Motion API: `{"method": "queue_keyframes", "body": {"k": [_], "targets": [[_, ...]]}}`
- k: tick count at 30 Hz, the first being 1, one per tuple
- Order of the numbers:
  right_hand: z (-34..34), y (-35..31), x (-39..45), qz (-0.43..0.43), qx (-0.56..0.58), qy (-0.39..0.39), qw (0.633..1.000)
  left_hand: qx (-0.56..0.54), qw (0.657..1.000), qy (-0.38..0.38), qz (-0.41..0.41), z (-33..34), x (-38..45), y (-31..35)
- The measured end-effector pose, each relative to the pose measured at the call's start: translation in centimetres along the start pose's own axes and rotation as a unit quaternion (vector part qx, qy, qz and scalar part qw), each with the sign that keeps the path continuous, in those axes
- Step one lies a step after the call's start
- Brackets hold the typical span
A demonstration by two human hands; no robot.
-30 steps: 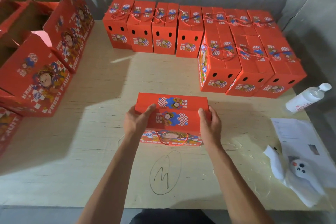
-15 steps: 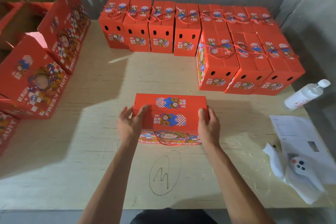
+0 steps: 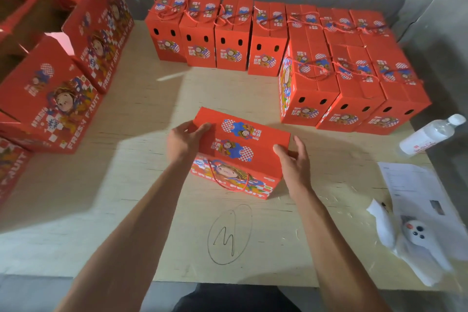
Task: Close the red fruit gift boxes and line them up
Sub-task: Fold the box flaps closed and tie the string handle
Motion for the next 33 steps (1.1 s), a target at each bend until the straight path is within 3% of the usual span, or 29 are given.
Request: {"method": "queue_keyframes", "body": {"k": [3, 6, 9, 12, 21, 23, 26, 29, 33], "targets": [[1.1, -0.3, -0.7, -0.039, -0.018, -0.012, 0.999, 0.045, 0.996, 0.081, -0.011, -0.4, -0.1, -0.2], [1.2, 0.7, -1.5, -0.041, -0.003, 0.028, 0.999, -0.057, 0.985, 0.131, -0.1, 0.3, -3.2, -1.8], [2.1, 1.7, -1.5, -0.013, 0.044, 0.006, 0.999, -0.191, 0.972, 0.113, -0.082, 2.5, -7.2, -1.6], [1.6, 1.2, -0.9, -0.023, 0.028, 0.009, 0.999, -0.257, 0.961, 0.082, -0.063, 4.5, -11.0, -0.6], [3.0, -0.4, -5.1, -0.087, -0.163, 0.167, 0.969, -0.165, 0.979, 0.034, -0.114, 0.8, -7.8, -2.0], [4.7, 0.5, -6.4, -0.074, -0.168, 0.126, 0.975, -0.14, 0.98, 0.05, -0.133, -1.2, -6.3, -2.8], [8.2, 1.9, -6.8, -0.034, -0.197, -0.016, 0.98, -0.089, 0.985, 0.012, -0.145, -3.8, -4.3, -4.3], [11.6, 2.9, -6.8, 0.034, -0.148, -0.149, 0.977, -0.076, 0.986, -0.018, -0.147, -4.9, -4.4, -4.9], [13.7, 1.5, -5.6, 0.077, -0.008, -0.177, 0.981, -0.061, 0.986, 0.007, -0.157, -5.4, -5.4, -4.9]]}}
Point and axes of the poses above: each hand's wrist, its own x-axis towards the middle knuckle, its own z-axis out of the palm, y = z × x, the point moved 9 cm from there along x, towards the middle knuckle, and after that the axes turned 5 degrees about z, right-handed, at the moved point
